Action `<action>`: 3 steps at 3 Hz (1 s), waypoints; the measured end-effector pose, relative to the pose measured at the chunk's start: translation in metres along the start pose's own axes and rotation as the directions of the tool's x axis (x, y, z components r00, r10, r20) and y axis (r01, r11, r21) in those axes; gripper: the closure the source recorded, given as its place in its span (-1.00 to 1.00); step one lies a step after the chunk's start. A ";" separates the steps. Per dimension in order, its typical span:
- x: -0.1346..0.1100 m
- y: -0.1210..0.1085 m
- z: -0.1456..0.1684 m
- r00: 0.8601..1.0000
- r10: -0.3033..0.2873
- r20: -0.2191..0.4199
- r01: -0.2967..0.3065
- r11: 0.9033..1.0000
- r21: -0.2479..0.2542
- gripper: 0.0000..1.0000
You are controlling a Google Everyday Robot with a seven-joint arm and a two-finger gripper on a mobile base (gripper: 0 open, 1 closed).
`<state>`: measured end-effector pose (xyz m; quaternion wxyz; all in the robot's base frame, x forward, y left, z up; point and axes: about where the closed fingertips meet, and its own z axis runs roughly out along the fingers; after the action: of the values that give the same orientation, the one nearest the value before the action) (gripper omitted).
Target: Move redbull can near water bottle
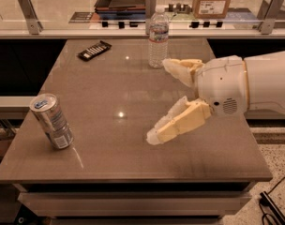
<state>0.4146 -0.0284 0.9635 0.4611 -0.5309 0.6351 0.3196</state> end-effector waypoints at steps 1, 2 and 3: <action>-0.004 0.008 0.024 1.000 -0.012 0.010 0.012 1.000 -0.024 -1.00; -0.008 0.018 0.055 0.998 -0.010 0.064 0.014 0.998 -0.058 -1.00; -0.010 0.029 0.079 0.992 0.009 0.123 0.001 0.997 -0.082 -1.00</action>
Offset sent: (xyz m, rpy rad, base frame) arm -0.0035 0.0921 -0.0273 0.1462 0.0079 0.1091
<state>0.4064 0.0531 0.9411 0.4765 -0.5274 0.5927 0.3786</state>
